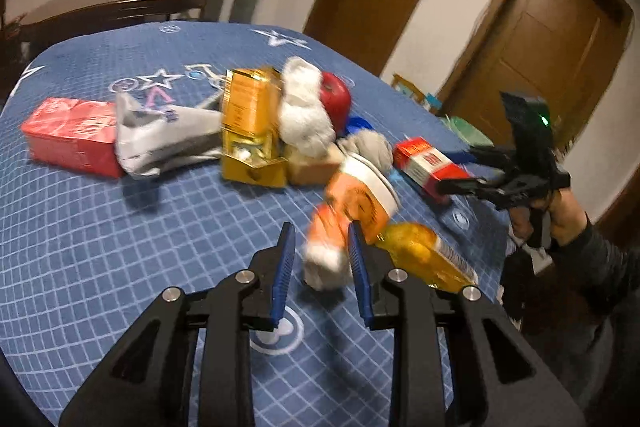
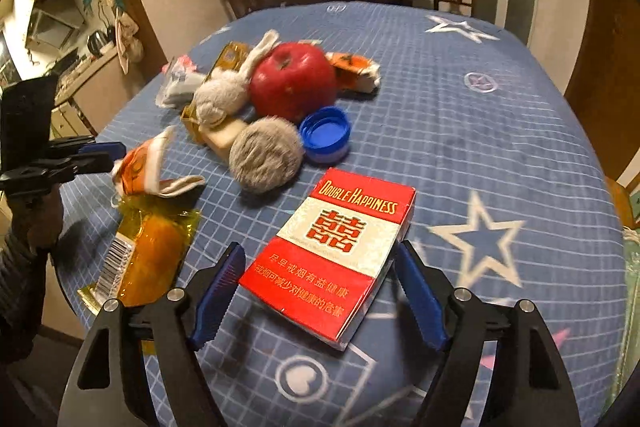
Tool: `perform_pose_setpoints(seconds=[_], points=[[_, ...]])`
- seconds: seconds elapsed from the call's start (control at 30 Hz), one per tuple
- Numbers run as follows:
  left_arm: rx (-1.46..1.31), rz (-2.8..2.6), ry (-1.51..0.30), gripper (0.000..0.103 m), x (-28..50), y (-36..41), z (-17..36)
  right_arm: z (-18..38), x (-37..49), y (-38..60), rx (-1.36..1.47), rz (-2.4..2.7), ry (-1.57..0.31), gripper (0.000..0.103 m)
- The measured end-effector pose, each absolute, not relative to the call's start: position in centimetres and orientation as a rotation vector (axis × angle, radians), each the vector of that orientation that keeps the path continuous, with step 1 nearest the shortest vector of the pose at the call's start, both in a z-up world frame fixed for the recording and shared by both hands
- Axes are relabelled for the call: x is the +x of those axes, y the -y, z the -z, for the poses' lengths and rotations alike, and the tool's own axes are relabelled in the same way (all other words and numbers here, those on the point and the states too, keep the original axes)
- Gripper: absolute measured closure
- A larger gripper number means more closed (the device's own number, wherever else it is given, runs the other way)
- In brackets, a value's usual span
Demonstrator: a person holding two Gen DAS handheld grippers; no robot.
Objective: Collect trash
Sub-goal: 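Grasp the orange-white packet with the left tool while the right tool grasps the Double Happiness pack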
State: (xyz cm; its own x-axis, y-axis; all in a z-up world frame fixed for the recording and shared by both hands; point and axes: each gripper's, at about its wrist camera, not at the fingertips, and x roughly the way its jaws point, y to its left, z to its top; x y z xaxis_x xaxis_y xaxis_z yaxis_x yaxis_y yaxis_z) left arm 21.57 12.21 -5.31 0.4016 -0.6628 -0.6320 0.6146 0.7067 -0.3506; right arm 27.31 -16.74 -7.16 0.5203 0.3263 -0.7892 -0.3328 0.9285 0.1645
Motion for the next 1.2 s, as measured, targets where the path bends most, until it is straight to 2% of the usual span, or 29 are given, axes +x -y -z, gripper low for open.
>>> perform_pose_setpoints(seconds=[0.13, 0.2, 0.23, 0.27, 0.4, 0.47, 0.7, 0.73, 0.8, 0.87, 0.9, 1.13, 1.2], points=[[-0.043, 0.779, -0.831, 0.075, 21.6, -11.7, 5.4, 6.6, 26.1, 17.3, 0.026, -0.402, -0.916, 0.027], [-0.069, 0.774, -0.821, 0.050, 22.0, -11.8, 5.4, 6.7, 25.6, 17.2, 0.038, -0.418, -0.913, 0.027], [-0.101, 0.770, -0.800, 0.031, 22.2, -12.2, 5.2, 6.8, 25.4, 17.2, 0.042, -0.423, -0.913, 0.027], [-0.128, 0.761, -0.775, 0.026, 22.3, -12.6, 4.8, 6.9, 25.2, 17.1, 0.049, -0.428, -0.915, 0.027], [-0.173, 0.825, -0.785, 0.025, 23.0, -12.4, 4.0, 7.5, 25.0, 17.2, 0.081, -0.438, -0.925, 0.027], [-0.149, 0.882, -0.864, 0.025, 23.9, -10.6, 4.5, 7.7, 25.1, 17.2, 0.091, -0.440, -0.928, 0.027], [-0.081, 0.896, -0.964, 0.025, 25.6, -7.0, 6.6, 8.0, 25.1, 17.1, 0.103, -0.443, -0.930, 0.028], [-0.075, 0.896, -0.975, 0.025, 25.6, -6.8, 6.8, 8.1, 25.1, 17.1, 0.104, -0.443, -0.931, 0.028], [-0.049, 0.900, -0.996, 0.035, 25.5, -6.2, 7.3, 8.2, 25.1, 17.0, 0.104, -0.445, -0.933, 0.028], [-0.035, 0.905, -1.015, 0.054, 25.4, -6.1, 7.6, 8.3, 25.2, 16.9, 0.104, -0.447, -0.935, 0.028], [-0.032, 0.904, -1.017, 0.058, 25.3, -5.9, 7.7, 8.3, 25.3, 16.8, 0.104, -0.449, -0.934, 0.029], [-0.055, 0.862, -0.970, 0.080, 24.8, -6.0, 6.7, 7.9, 25.0, 16.5, 0.100, -0.431, -0.892, 0.031], [-0.049, 0.819, -0.939, 0.081, 24.4, -6.1, 6.2, 7.7, 24.7, 16.5, 0.095, -0.419, -0.872, 0.032]])
